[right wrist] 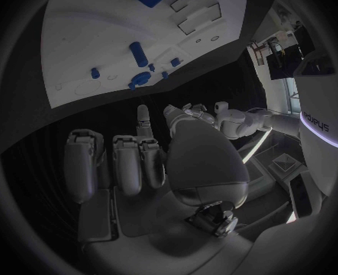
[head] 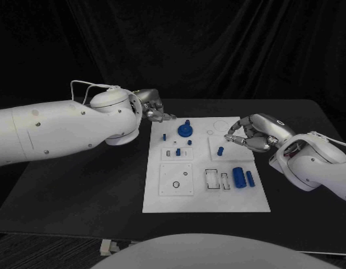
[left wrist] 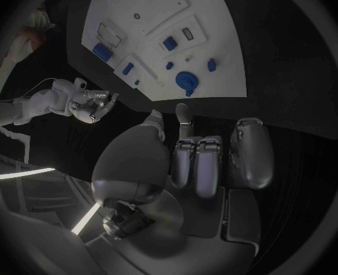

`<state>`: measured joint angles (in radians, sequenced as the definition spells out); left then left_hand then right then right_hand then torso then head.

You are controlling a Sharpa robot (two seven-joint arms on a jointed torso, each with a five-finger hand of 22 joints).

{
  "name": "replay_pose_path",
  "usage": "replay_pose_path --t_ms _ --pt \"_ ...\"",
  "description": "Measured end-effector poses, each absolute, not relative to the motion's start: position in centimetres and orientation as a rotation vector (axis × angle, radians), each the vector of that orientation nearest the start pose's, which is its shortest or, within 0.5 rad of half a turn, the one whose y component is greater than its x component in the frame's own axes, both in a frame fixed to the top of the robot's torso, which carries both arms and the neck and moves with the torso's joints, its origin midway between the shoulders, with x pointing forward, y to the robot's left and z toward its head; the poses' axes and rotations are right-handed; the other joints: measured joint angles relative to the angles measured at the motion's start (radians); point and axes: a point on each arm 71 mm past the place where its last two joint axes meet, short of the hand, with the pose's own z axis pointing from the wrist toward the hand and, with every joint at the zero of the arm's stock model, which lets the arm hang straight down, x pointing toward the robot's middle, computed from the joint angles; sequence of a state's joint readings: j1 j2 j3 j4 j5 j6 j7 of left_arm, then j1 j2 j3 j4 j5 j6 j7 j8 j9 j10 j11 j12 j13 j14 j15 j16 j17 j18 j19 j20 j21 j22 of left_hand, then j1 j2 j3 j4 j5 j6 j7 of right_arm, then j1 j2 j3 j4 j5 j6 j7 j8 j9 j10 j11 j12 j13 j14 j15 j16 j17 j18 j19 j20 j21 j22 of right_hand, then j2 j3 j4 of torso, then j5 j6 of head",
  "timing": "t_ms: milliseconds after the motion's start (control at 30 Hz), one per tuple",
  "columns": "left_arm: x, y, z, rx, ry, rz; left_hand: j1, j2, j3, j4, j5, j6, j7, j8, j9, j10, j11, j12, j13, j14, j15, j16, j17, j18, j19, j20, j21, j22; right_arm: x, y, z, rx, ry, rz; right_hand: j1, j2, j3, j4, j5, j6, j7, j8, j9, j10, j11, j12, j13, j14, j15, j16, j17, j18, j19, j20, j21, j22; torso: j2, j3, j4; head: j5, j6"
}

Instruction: Assemble the parts on the task board

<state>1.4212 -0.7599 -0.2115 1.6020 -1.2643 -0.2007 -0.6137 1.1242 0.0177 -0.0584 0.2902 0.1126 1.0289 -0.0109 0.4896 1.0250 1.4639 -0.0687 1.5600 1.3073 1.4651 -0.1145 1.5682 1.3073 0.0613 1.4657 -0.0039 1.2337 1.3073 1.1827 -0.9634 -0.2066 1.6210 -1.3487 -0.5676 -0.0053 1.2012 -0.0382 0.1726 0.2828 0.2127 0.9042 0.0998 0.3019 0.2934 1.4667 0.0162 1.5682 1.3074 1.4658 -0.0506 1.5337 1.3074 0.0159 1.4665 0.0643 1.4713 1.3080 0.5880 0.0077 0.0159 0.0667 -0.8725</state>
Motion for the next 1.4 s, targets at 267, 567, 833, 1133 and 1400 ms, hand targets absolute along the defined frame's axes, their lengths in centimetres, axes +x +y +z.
replay_pose_path --t_ms 267,567,833,1133,1400 --pt "51.9 18.1 -16.1 -0.113 1.929 -0.274 0.054 0.013 0.025 0.002 0.031 -0.001 0.013 -0.091 -0.087 0.0 0.0 0.007 0.0 0.0 0.0 0.0 0.0 0.0 0.0 0.0 0.011 0.0 43.6 -23.1 -22.6 -0.049 1.606 0.731 0.0 0.0 0.0 0.0 0.0 0.0 0.0 0.0 0.0 0.0 0.0 0.0 0.0 0.0 0.0 0.0 0.0 0.0 0.0 0.0 0.007 0.0 0.0 0.0002 0.0 0.001 0.0" --pt "54.3 18.5 -18.1 -0.129 1.994 -0.218 0.06 0.008 0.025 0.002 0.025 0.042 0.028 -0.206 -0.217 0.001 0.009 0.007 0.0 0.002 0.003 0.0 0.0 0.0 0.001 0.006 0.027 0.0 43.6 -22.7 -22.6 -0.057 1.604 0.743 0.0 0.0 0.0 0.0 0.023 0.0 0.0 0.005 0.0 0.0 0.0 0.0 0.0 0.0 0.0 0.0 0.0 0.0 0.0 0.0 0.007 0.0 0.002 0.0 0.0004 0.004 0.0" --pt "55.6 18.4 -19.9 -0.125 2.06 -0.183 0.095 -0.027 0.038 -0.001 0.038 0.061 0.04 -0.281 -0.305 0.001 0.016 0.007 0.0 0.004 0.011 0.0 0.0 0.0 0.0 0.015 0.039 0.001 43.6 -22.5 -22.6 -0.062 1.604 0.75 0.0 0.0 0.0 0.0 0.027 0.0 0.0 0.005 -0.001 0.0 0.0 0.0 0.0 0.0 0.0 0.0 0.0 0.0 0.0 0.0 0.007 0.0 0.003 -0.0007 0.0011 0.008 0.0" --pt "56.2 18.6 -21.5 -0.12 2.155 -0.155 0.102 -0.036 0.049 0.002 -0.033 0.072 0.05 -0.342 -0.379 0.001 0.03 0.007 0.0 0.002 0.024 0.0 0.0 0.0 0.0 0.022 0.039 0.001 43.6 -22.5 -22.6 -0.064 1.603 0.753 0.0 0.0 0.0 0.0 0.034 0.0 0.0 0.005 -0.001 0.0 0.0 0.0 0.0 0.0 0.0 0.0 0.0 0.0 0.0 0.0 0.007 0.0 0.001 -0.0003 0.0008 0.005 0.0" --pt "56.2 18.2 -22.2 -0.109 2.204 -0.157 0.051 -0.047 0.049 0.002 -0.056 0.079 0.057 -0.368 -0.426 0.005 0.033 0.007 0.0 0.001 0.024 0.0 0.0 0.0 0.0 0.029 0.042 0.001 43.6 -22.3 -22.6 -0.066 1.602 0.757 0.0 0.0 0.0 0.0 0.034 0.0 0.0 0.005 -0.001 0.0 0.0 0.0 0.001 0.0 0.0 0.0 0.0 0.0 0.0 0.0 0.007 0.0 0.001 0.0 0.0 0.01 0.0"
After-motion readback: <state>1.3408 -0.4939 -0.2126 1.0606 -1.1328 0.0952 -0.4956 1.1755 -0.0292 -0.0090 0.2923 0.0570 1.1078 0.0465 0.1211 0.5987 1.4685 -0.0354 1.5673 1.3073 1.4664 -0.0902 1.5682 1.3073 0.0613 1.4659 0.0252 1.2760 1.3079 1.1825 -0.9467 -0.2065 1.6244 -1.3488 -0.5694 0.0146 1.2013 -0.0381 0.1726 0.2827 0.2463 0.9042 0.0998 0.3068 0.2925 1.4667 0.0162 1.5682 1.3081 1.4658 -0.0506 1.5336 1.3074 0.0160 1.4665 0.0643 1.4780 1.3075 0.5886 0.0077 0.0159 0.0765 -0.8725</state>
